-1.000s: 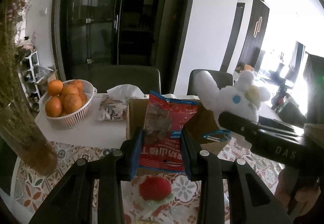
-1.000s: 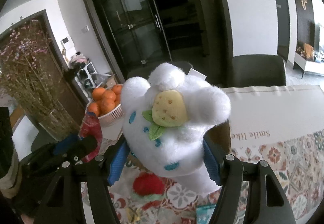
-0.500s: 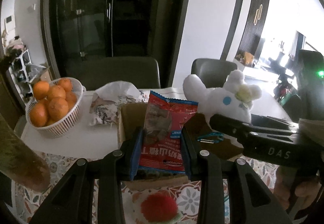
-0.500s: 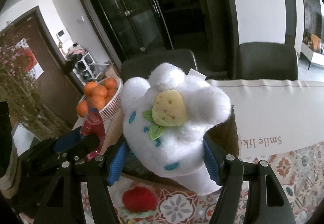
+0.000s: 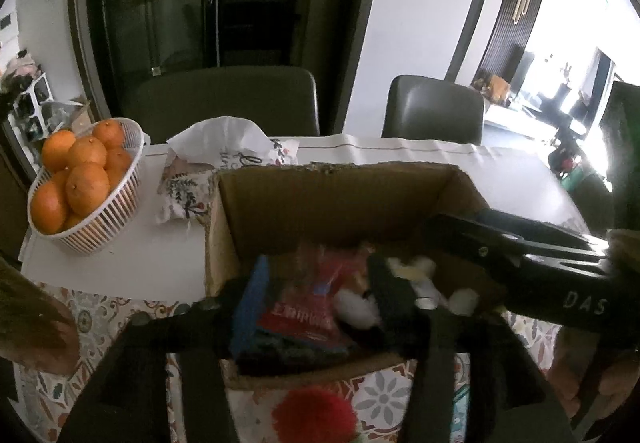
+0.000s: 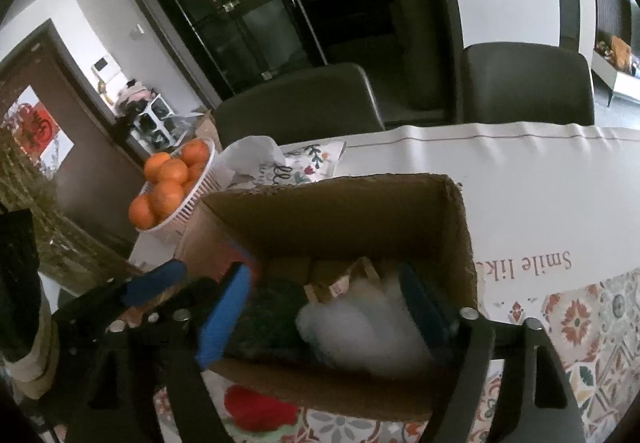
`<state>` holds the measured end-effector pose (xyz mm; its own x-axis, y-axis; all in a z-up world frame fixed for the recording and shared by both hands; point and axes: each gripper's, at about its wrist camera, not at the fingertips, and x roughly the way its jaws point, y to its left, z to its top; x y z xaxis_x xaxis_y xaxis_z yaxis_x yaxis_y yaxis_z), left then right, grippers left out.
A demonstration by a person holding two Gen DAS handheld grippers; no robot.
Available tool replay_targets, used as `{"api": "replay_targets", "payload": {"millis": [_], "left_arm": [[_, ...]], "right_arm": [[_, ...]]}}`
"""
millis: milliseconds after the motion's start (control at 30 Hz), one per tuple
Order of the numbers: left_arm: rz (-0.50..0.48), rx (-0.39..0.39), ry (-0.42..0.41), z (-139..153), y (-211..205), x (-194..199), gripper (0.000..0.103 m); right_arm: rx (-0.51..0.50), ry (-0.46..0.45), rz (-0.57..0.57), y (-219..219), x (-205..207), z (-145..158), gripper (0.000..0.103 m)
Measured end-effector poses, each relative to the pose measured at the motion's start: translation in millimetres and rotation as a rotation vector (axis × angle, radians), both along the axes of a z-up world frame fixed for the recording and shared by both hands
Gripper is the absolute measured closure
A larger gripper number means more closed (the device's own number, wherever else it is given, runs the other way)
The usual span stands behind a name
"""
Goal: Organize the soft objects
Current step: 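Lower both tools into the box and release the snack bag and plush, then withdraw both open tools from the box and lower them toward the table items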
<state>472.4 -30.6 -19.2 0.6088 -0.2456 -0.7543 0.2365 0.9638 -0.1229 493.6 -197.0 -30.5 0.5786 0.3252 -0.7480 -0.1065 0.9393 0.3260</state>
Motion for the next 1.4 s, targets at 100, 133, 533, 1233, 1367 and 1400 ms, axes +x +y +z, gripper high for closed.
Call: {"api": "replay_targets", "payload": {"millis": [100,133,533,1233,1367,1400], "left_arm": [[0.005,0.02,-0.017,3.9,-0.5,-4.7,0.048],[0.005,0.023,-0.015,5.1,-0.1,-5.9,0.047],[0.031,0.055,-0.019,26.4,5.6,-50.4,0.047],[0.024,0.095,0.068,19.1,0.7,-129.1,0.047],[0.025,0.104,0.094,11.8,-0.9,-139.7,0.047],[0.027,0.107,0.098,10.3,-0.9,-141.5,0.047]], "right_arm": [[-0.028,-0.013,-0.015,-0.9,-4.5,2.9,0.023],[-0.035,-0.015,-0.021,-1.1,-7.9,4.4,0.023],[-0.085,-0.056,-0.051,-2.5,-50.2,29.3,0.023],[-0.134,0.0,-0.038,-6.0,-132.6,29.1,0.023],[-0.135,0.027,-0.036,-8.7,-144.6,21.5,0.023],[-0.135,0.032,-0.037,-9.1,-146.8,20.0,0.023]]}}
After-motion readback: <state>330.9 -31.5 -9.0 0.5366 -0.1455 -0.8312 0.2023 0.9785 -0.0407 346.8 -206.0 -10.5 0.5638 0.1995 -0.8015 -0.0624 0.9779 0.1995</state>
